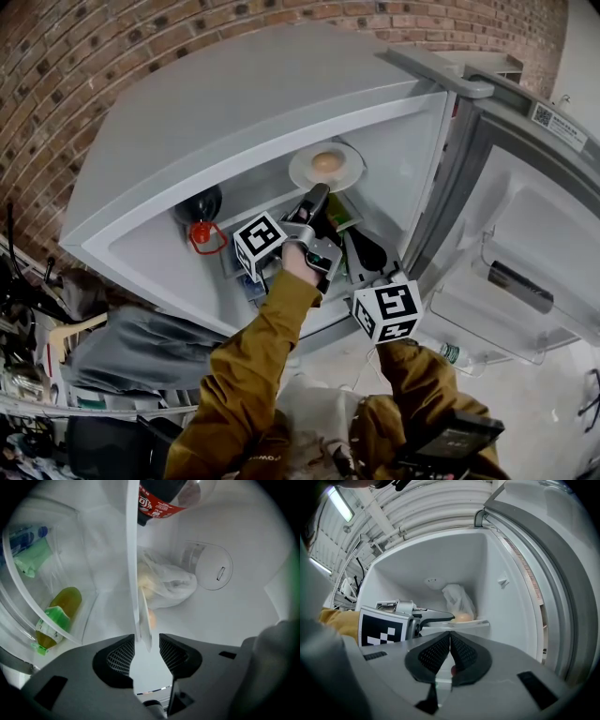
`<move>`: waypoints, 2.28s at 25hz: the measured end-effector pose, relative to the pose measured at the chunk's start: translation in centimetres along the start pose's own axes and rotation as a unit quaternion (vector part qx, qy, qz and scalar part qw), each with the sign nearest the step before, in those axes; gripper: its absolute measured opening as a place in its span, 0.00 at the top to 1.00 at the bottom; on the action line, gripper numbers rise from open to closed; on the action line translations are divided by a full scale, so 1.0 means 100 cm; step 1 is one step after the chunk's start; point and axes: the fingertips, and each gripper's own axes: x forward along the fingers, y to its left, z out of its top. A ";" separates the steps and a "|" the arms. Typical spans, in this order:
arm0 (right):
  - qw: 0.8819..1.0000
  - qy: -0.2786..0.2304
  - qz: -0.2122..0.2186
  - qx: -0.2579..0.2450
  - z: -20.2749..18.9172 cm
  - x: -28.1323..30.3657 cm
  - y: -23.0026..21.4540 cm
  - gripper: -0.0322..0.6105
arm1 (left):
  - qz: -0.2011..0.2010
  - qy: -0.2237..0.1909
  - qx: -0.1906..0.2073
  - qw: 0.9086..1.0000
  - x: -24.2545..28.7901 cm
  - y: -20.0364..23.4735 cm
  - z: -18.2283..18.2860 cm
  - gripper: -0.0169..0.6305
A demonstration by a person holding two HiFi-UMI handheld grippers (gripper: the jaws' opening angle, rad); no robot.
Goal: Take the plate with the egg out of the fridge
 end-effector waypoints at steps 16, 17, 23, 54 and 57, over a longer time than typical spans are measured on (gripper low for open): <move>1.000 0.001 -0.003 0.004 -0.001 0.002 0.000 0.94 | 0.054 -0.014 -0.029 0.998 0.008 0.012 0.007 0.74; 1.000 0.001 -0.002 0.004 -0.002 0.002 0.000 0.94 | 0.054 -0.014 -0.031 0.998 0.008 0.011 0.007 0.74; 1.000 0.003 -0.005 0.005 -0.002 0.002 -0.001 0.94 | 0.056 -0.012 -0.034 0.998 0.012 0.010 0.006 0.74; 1.000 0.002 -0.019 0.009 -0.003 -0.004 -0.001 0.94 | 0.055 -0.018 -0.090 0.994 0.003 0.001 0.003 0.91; 1.000 0.002 -0.020 0.009 -0.002 -0.006 0.000 0.94 | 0.054 -0.017 -0.097 0.994 -0.001 0.000 0.001 0.91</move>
